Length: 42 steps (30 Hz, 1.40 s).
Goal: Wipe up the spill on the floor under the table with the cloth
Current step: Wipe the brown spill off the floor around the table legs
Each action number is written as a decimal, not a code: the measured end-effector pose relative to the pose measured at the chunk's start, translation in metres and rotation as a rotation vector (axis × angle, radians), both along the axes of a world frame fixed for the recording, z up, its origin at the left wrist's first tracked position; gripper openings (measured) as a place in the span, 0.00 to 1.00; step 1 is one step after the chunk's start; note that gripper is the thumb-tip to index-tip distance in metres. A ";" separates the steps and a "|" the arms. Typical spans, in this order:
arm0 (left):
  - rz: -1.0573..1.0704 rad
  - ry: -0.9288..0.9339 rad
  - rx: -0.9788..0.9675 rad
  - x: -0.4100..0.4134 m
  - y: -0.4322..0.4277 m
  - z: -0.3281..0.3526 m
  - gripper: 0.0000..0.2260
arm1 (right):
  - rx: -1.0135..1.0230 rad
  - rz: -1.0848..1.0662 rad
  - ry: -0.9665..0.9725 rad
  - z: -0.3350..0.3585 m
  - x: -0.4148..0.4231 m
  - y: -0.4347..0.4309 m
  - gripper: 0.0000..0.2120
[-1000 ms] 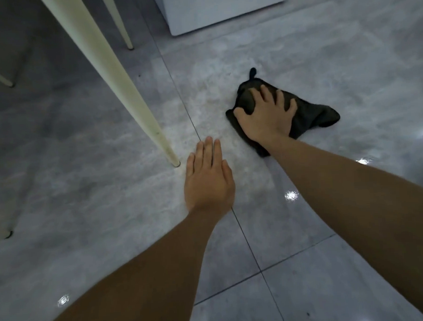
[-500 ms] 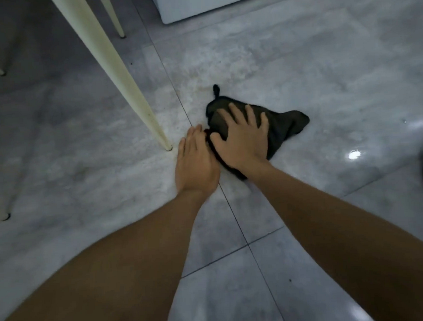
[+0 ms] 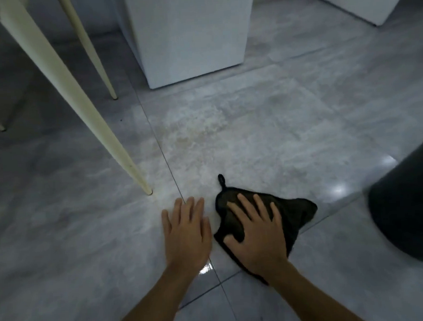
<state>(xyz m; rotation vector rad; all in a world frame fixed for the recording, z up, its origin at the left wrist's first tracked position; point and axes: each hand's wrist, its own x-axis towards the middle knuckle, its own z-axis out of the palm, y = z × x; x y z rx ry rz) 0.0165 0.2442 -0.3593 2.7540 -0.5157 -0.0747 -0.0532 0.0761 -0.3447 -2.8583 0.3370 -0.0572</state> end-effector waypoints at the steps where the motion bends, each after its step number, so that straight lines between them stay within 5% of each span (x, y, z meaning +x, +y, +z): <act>1: -0.023 0.008 0.023 -0.010 -0.001 0.000 0.24 | -0.006 -0.013 0.015 -0.001 -0.008 -0.009 0.34; 8: -0.089 -0.033 0.104 -0.010 0.003 0.006 0.23 | -0.011 -0.332 0.110 0.003 0.056 -0.033 0.36; 14: -0.116 -0.063 0.112 0.002 0.017 0.004 0.24 | -0.012 0.070 0.029 0.002 -0.039 -0.008 0.34; 21: -0.086 0.048 0.107 -0.017 0.013 0.006 0.29 | -0.031 -0.328 0.124 0.004 0.010 -0.055 0.37; 27: -0.164 0.067 0.181 -0.055 0.004 0.012 0.30 | -0.050 0.069 0.053 0.003 -0.081 -0.005 0.35; 35: -0.217 0.092 0.213 -0.056 0.020 0.011 0.28 | -0.095 -0.278 0.119 0.003 -0.072 -0.046 0.38; 42: -0.156 0.039 0.044 -0.055 0.024 0.006 0.27 | -0.015 0.106 0.007 0.001 -0.065 0.034 0.33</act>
